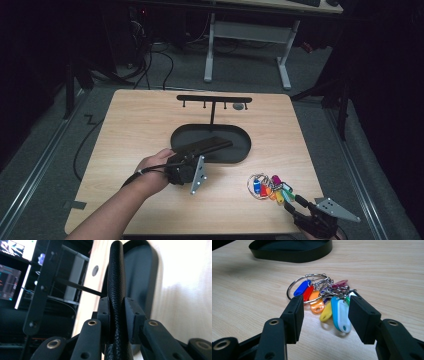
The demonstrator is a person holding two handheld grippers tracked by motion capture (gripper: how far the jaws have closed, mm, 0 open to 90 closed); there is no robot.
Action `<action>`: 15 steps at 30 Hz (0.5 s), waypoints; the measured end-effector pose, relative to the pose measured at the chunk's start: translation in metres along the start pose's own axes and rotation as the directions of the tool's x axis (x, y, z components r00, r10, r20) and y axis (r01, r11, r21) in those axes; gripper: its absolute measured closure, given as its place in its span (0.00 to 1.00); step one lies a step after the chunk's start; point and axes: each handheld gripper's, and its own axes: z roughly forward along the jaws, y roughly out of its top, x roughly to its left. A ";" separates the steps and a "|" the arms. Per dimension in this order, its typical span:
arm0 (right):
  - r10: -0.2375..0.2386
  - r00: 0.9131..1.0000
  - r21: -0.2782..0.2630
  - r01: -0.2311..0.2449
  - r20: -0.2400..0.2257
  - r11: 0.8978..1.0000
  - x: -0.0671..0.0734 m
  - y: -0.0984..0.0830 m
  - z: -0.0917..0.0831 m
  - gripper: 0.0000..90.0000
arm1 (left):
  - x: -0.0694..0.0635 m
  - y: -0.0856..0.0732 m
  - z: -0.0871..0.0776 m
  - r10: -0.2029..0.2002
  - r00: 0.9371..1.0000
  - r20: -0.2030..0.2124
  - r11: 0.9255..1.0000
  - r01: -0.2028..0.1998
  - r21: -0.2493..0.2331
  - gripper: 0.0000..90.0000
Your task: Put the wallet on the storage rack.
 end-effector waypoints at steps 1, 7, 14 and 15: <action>0.004 1.000 -0.002 -0.004 0.003 1.000 0.000 0.000 -0.002 0.52 | 0.000 0.000 0.003 0.005 1.000 -0.003 1.000 -0.005 0.001 0.85; 0.019 1.000 0.001 -0.019 0.008 1.000 -0.003 -0.001 -0.003 0.52 | -0.005 -0.002 0.023 0.094 0.993 -0.064 0.995 -0.095 -0.011 0.85; 0.016 1.000 0.001 -0.016 0.005 1.000 -0.005 -0.002 -0.001 0.52 | -0.007 -0.002 0.044 0.143 0.987 -0.072 0.990 -0.142 0.025 0.85; 0.019 1.000 0.001 -0.019 0.005 1.000 -0.005 -0.001 -0.001 0.52 | -0.007 -0.003 0.046 0.145 0.987 -0.074 0.989 -0.143 0.030 0.85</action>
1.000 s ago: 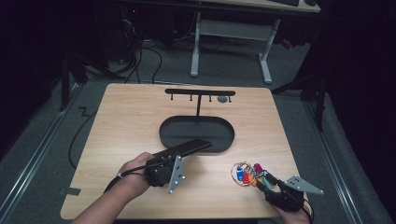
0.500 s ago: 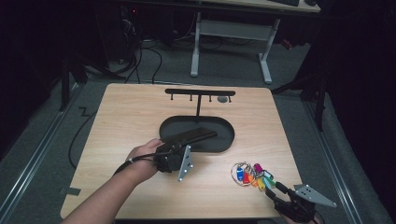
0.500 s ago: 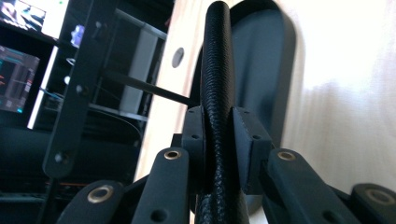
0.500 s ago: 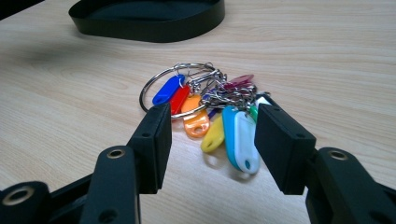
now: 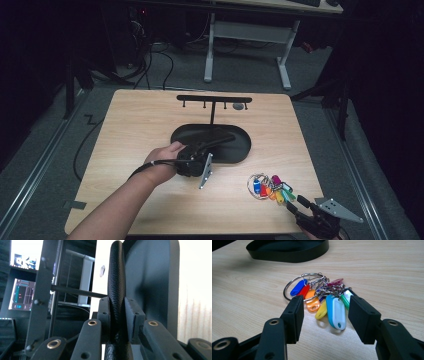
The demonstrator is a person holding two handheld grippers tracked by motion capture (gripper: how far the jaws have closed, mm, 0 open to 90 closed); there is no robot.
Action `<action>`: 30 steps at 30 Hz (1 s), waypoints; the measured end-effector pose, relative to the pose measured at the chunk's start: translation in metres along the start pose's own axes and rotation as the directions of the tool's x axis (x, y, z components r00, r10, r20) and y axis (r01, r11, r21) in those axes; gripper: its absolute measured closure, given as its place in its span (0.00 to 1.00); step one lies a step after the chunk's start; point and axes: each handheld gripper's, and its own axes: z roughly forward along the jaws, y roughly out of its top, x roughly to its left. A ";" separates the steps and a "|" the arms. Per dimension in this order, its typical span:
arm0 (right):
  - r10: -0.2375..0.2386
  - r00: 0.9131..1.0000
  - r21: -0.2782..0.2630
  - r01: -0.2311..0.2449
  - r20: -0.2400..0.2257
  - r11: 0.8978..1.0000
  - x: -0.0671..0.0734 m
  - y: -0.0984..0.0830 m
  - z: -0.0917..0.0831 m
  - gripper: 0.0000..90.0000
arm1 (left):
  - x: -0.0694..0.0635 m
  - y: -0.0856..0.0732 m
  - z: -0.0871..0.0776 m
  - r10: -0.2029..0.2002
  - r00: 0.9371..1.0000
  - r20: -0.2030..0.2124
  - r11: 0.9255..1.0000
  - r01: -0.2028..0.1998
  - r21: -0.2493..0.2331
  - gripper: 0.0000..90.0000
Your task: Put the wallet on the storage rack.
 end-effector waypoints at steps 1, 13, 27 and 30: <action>0.001 1.000 0.000 -0.001 -0.001 1.000 0.000 0.000 0.000 0.52 | -0.001 -0.001 0.002 0.009 1.000 -0.005 1.000 -0.009 0.000 0.85; 0.013 1.000 0.006 -0.013 -0.011 1.000 -0.002 -0.001 0.002 0.52 | -0.010 -0.008 0.027 0.021 1.000 -0.020 1.000 -0.021 0.005 0.85; 0.019 1.000 0.016 -0.018 -0.012 1.000 -0.002 -0.002 0.004 0.52 | -0.017 -0.006 0.041 0.053 0.998 0.043 0.998 -0.052 -0.031 0.84; 0.021 1.000 0.016 -0.021 -0.011 1.000 -0.001 -0.001 0.004 0.52 | -0.017 -0.011 0.046 0.054 0.996 0.071 0.998 -0.055 0.011 0.84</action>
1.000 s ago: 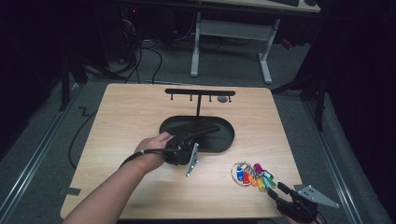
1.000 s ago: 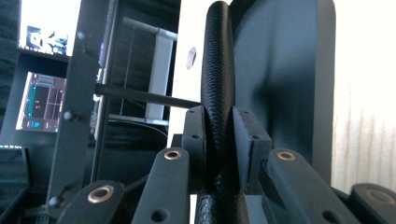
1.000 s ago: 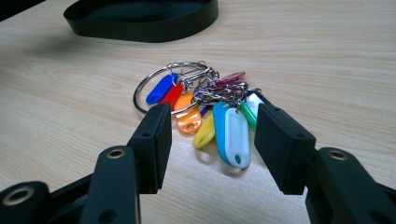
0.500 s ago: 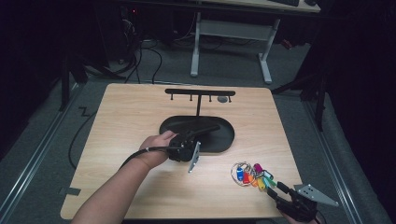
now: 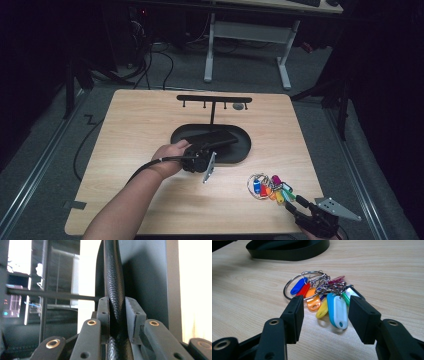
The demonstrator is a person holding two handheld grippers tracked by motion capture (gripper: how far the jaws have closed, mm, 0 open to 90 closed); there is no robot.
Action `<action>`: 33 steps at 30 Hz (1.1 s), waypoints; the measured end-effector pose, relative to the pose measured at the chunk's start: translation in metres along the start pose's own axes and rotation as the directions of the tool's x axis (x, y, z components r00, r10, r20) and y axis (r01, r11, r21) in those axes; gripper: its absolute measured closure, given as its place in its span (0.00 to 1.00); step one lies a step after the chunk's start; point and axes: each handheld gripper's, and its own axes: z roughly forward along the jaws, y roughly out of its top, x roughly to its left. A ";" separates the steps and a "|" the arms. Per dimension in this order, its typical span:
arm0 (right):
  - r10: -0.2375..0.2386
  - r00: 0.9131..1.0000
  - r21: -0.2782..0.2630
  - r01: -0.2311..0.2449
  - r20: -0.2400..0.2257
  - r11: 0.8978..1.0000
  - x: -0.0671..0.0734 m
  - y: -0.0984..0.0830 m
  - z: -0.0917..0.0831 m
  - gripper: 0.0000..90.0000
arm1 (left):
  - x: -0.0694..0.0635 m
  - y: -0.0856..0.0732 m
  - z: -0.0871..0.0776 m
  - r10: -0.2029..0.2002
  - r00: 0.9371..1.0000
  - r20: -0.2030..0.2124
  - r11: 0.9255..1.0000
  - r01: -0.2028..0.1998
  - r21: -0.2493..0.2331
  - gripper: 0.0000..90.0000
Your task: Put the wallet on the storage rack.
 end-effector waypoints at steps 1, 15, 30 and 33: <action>-0.001 1.000 0.000 0.001 -0.001 1.000 0.000 0.000 0.000 0.52 | 0.001 -0.004 0.004 -0.016 1.000 0.018 0.999 0.015 0.031 0.84; -0.001 1.000 0.007 0.001 -0.010 1.000 0.000 0.000 0.002 0.52 | -0.001 -0.008 0.010 -0.091 0.991 0.103 0.992 0.081 0.099 0.79; -0.013 1.000 0.009 0.014 -0.021 1.000 0.002 0.004 0.006 0.52 | 0.006 -0.014 -0.022 -0.241 0.966 0.092 0.968 0.232 0.096 0.71; -0.018 1.000 0.007 0.018 -0.020 1.000 0.002 0.004 0.006 0.52 | 0.005 -0.016 -0.032 -0.281 0.956 0.089 0.958 0.274 0.085 0.71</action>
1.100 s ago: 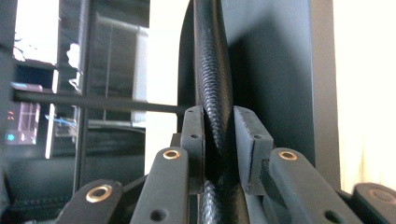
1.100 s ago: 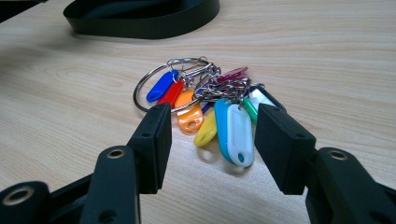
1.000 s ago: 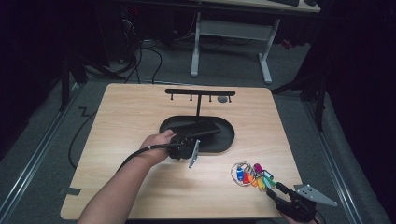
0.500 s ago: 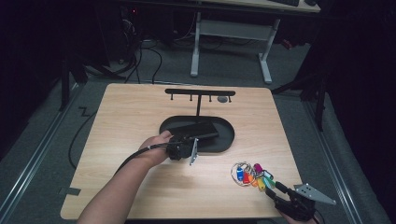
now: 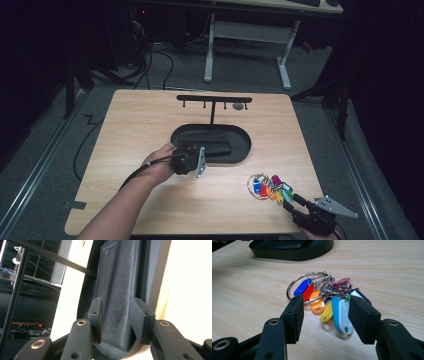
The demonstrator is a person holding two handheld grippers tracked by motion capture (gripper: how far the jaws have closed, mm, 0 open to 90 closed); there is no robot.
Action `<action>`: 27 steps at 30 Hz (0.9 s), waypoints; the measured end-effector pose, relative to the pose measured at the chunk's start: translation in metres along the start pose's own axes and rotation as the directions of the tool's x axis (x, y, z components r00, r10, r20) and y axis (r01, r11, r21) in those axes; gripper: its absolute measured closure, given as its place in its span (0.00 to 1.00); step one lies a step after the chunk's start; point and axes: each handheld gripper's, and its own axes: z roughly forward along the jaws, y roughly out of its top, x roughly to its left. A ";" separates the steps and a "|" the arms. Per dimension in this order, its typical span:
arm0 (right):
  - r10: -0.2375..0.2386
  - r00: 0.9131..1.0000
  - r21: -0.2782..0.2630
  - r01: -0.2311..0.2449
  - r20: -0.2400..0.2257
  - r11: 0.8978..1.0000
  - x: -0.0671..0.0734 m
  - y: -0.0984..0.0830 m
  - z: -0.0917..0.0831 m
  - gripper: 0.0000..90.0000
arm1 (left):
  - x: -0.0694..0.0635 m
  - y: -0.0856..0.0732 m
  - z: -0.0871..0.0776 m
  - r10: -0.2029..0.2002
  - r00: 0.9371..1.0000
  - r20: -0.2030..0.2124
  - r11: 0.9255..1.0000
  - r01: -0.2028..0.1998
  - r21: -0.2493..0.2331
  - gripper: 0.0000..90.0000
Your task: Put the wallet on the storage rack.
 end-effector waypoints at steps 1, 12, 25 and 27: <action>0.000 1.000 0.000 0.000 0.000 1.000 0.000 0.000 0.000 0.52 | 0.000 -0.002 -0.004 -0.020 1.000 0.006 1.000 0.020 0.000 0.71; -0.011 1.000 0.010 0.011 -0.011 1.000 0.002 0.001 0.004 0.52 | -0.024 -0.035 -0.032 -0.197 0.980 0.034 0.980 0.197 -0.003 0.71; -0.019 1.000 0.012 0.019 -0.024 1.000 0.005 0.004 0.008 0.52 | -0.065 -0.072 -0.067 -0.500 0.862 0.081 0.863 0.503 -0.034 0.68; -0.021 1.000 0.014 0.021 -0.024 1.000 0.005 0.004 0.009 0.52 | -0.074 -0.075 -0.072 -0.519 0.850 0.088 0.852 0.523 -0.026 0.67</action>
